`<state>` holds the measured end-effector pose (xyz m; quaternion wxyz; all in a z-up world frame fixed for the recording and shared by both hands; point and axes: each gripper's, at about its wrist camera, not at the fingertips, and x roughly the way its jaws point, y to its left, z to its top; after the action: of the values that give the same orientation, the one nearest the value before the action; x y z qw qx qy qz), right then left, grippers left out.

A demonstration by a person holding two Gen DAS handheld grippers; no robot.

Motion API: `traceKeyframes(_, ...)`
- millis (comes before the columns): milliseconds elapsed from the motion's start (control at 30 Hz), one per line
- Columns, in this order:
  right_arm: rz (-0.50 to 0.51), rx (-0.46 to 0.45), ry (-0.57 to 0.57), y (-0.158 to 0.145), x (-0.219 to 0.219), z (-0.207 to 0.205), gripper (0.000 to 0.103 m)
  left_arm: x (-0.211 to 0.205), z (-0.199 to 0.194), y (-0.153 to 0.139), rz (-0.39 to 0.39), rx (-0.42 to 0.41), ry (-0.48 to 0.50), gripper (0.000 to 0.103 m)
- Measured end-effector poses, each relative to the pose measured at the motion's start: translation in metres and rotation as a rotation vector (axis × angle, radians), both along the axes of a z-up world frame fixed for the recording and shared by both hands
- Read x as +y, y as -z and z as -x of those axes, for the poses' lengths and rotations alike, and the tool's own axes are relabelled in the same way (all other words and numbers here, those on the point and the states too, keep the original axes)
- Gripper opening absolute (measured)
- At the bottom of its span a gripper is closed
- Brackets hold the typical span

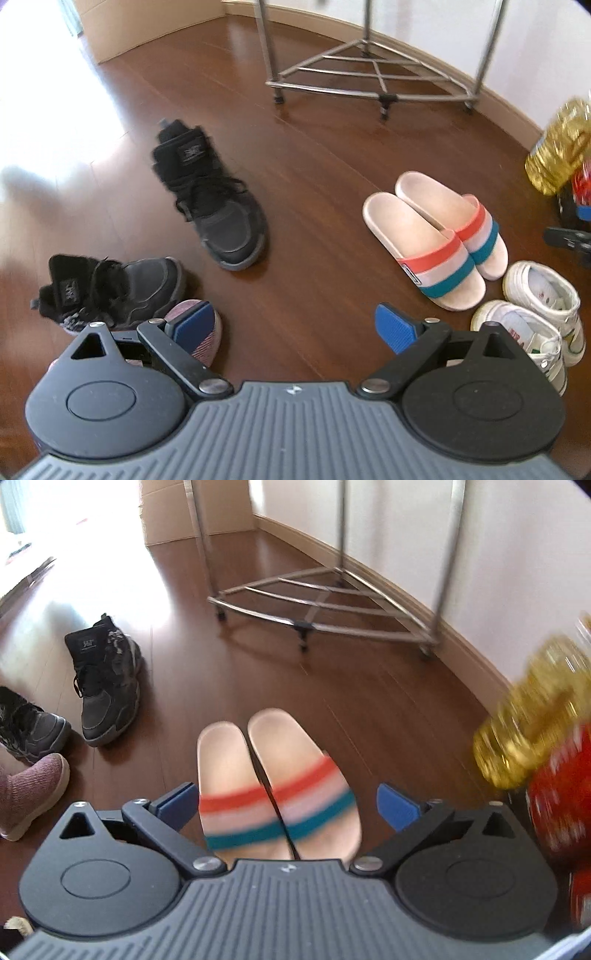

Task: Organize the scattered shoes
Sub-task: 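Push the two slides together with the right gripper and withdraw, then grasp a pink knit boot by its fur cuff with the right gripper and lift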

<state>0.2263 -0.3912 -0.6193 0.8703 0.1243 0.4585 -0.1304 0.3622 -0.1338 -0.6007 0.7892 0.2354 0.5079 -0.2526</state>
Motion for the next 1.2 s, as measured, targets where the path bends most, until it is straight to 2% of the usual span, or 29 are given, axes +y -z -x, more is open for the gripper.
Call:
traceKeyframes(67, -0.038, 0.003, 0.015, 0.002, -0.003, 0.024, 0.102, -0.011, 0.009, 0.004, -0.021, -0.012, 0.006, 0.095)
traceKeyframes(200, -0.076, 0.011, 0.008, 0.0, -0.005, 0.046, 0.102, -0.033, 0.027, 0.011, -0.061, -0.037, 0.015, 0.095)
traceKeyframes(300, -0.114, -0.014, 0.027, -0.003, -0.012, 0.057, 0.102, -0.047, 0.041, 0.012, -0.058, -0.044, 0.017, 0.095)
traceKeyframes(467, -0.099, -0.042, 0.036, -0.007, -0.017, 0.07, 0.102, -0.068, 0.062, 0.01, -0.05, -0.08, 0.054, 0.095)
traceKeyframes(600, -0.148, -0.074, 0.076, -0.007, -0.026, 0.075, 0.102, -0.084, 0.079, 0.013, -0.048, -0.075, 0.097, 0.096)
traceKeyframes(767, -0.151, -0.102, 0.091, -0.004, -0.029, 0.073, 0.102, -0.09, 0.089, 0.016, -0.08, -0.066, 0.129, 0.096)
traceKeyframes(867, -0.173, -0.13, 0.102, -0.001, -0.027, 0.065, 0.102, -0.082, 0.093, 0.013, -0.097, -0.031, 0.138, 0.096)
traceKeyframes(933, -0.207, -0.159, 0.107, 0.003, -0.021, 0.054, 0.102, -0.067, 0.096, 0.004, -0.121, -0.04, 0.125, 0.096)
traceKeyframes(1000, -0.252, -0.189, 0.099, 0.007, -0.012, 0.038, 0.102, -0.045, 0.094, -0.011, -0.156, -0.068, 0.083, 0.096)
traceKeyframes(1033, -0.277, -0.204, 0.094, 0.009, -0.007, 0.029, 0.102, -0.017, 0.085, -0.031, -0.187, -0.104, -0.001, 0.096)
traceKeyframes(1100, -0.311, -0.21, 0.086, 0.011, 0.0, 0.019, 0.102, 0.009, 0.074, -0.05, -0.206, -0.143, -0.095, 0.096)
traceKeyframes(1167, -0.374, -0.218, 0.023, 0.012, 0.024, -0.001, 0.102, 0.066, 0.058, -0.08, -0.236, -0.23, -0.336, 0.098)
traceKeyframes(1200, -0.374, -0.219, 0.007, 0.012, 0.029, -0.003, 0.102, 0.08, 0.054, -0.086, -0.241, -0.246, -0.404, 0.099)
